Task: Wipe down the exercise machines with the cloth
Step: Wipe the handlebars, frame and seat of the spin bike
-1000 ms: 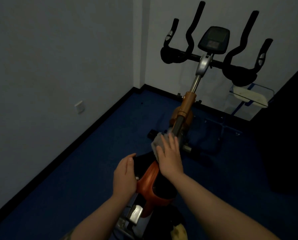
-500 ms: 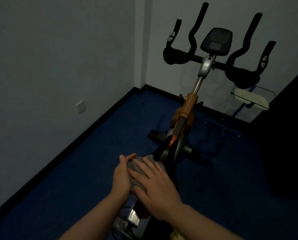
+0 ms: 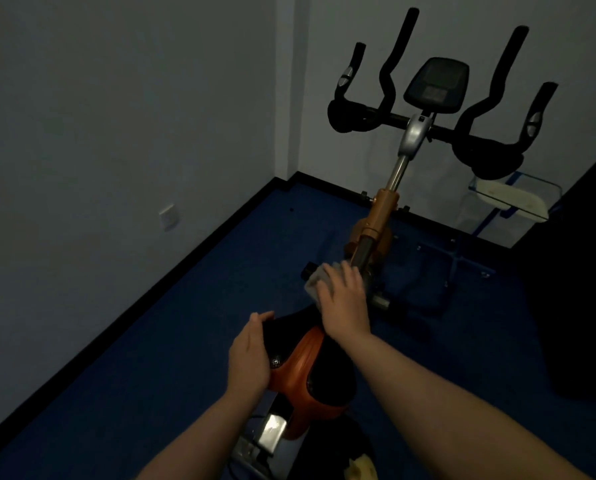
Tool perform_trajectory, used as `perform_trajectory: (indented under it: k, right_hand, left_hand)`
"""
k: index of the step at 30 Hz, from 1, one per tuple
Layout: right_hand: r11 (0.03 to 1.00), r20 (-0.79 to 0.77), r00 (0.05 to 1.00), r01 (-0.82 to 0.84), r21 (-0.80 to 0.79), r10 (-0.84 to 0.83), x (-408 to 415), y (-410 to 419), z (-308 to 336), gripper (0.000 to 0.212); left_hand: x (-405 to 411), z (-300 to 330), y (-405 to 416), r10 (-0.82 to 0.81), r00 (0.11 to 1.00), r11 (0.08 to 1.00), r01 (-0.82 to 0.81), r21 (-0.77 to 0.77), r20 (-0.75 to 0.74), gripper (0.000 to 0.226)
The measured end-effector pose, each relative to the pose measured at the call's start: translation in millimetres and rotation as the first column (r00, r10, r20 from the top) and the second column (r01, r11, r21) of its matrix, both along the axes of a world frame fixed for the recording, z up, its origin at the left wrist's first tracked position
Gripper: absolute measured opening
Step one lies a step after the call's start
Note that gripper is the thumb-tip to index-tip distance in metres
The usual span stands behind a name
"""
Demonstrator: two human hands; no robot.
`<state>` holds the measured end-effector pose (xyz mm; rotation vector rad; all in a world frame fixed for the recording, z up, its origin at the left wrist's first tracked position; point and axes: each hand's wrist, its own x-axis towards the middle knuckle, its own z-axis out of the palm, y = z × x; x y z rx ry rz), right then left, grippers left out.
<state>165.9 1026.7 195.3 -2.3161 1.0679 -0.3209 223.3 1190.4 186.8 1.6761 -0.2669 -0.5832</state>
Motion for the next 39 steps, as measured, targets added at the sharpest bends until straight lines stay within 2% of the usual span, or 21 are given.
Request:
perform_trajectory:
  k: [3,5,7,10,11,13,15,17,20,22,24,28,32,34,35,37,39]
  right_hand:
    - [0.978,0.119,0.990,0.056,0.200,-0.081,-20.7,32.2,8.8,0.045]
    - [0.950,0.133,0.979,0.109,0.292,-0.153,-37.4,58.3,9.5,0.046]
    - [0.949,0.086,0.982,0.137,0.283,-0.167,-52.2,81.8,8.8,0.046]
    - [0.945,0.179,0.977,0.052,0.324,-0.116,-64.9,95.5,10.1,0.036]
    - [0.910,0.232,0.963,0.029,0.413,-0.137,-67.3,93.7,13.7,0.033]
    - [0.736,0.314,0.906,-0.003,0.677,-0.284,-75.1,88.2,28.1,0.031]
    - [0.571,0.338,0.839,-0.040,0.820,-0.426,-87.2,83.2,42.1,0.030]
    - [0.481,0.366,0.774,-0.091,0.872,-0.516,-95.9,80.9,56.0,0.031]
    - [0.330,0.408,0.660,-0.247,0.911,-0.631,-105.1,80.6,76.5,0.037]
    - [0.301,0.434,0.622,-0.313,0.901,-0.652,-112.1,80.1,87.0,0.042]
    - [0.289,0.439,0.608,-0.334,0.897,-0.662,-117.9,77.9,91.3,0.045]
    - [0.280,0.452,0.612,-0.361,0.890,-0.649,-138.0,71.5,101.2,0.052]
    - [0.321,0.471,0.641,-0.345,0.882,-0.606,-178.2,60.8,111.3,0.054]
    - [0.377,0.507,0.653,-0.343,0.860,-0.562,-204.7,54.5,114.1,0.049]
    - [0.429,0.518,0.666,-0.313,0.847,-0.537,-219.4,50.7,115.5,0.044]
    - [0.621,0.498,0.746,-0.147,0.770,-0.442,-250.8,40.3,118.8,0.037]
    - [0.816,0.441,0.843,-0.003,0.578,-0.309,-285.7,24.4,121.8,0.037]
  left_hand:
    - [0.3,-2.5,1.0,-0.016,0.999,1.000,0.016,0.011,0.028,0.049]
    - [-0.7,-2.7,0.8,-0.007,0.999,1.000,0.007,0.008,0.043,0.049]
    - [-2.7,-0.9,0.6,-0.008,0.998,1.000,0.008,0.005,0.060,0.046]
    - [-2.0,2.0,3.3,-0.068,0.993,0.997,0.065,0.035,0.093,0.038]
    - [1.2,3.1,4.6,-0.101,0.990,0.994,0.097,0.054,0.097,0.035]
    - [6.0,4.2,7.3,-0.168,0.978,0.982,0.156,0.104,0.121,0.030]
    - [2.9,11.1,8.1,-0.232,0.935,0.970,0.201,0.136,0.269,0.026]
    - [-8.1,28.9,5.3,-0.310,0.852,0.950,0.294,0.104,0.422,0.028]
    - [-31.9,64.5,-4.2,-0.431,0.770,0.876,0.481,0.015,0.471,0.030]
    - [-46.8,84.1,-11.0,-0.475,0.748,0.830,0.556,-0.046,0.464,0.030]
    - [-58.1,96.4,-16.5,-0.479,0.766,0.816,0.568,-0.104,0.429,0.031]
    - [-87.5,116.5,-25.5,-0.490,0.780,0.823,0.561,-0.088,0.390,0.042]
    - [-125.0,130.6,-38.4,-0.463,0.796,0.813,0.556,-0.171,0.390,0.029]
    - [-145.7,132.2,-46.5,-0.471,0.787,0.804,0.569,-0.172,0.398,0.018]
    - [-156.4,133.1,-51.2,-0.474,0.784,0.804,0.571,-0.166,0.400,0.012]
    - [-176.5,135.6,-62.1,-0.478,0.754,0.800,0.586,-0.131,0.450,0.008]
    - [-197.0,141.8,-73.9,-0.515,0.662,0.766,0.641,-0.054,0.545,0.011]
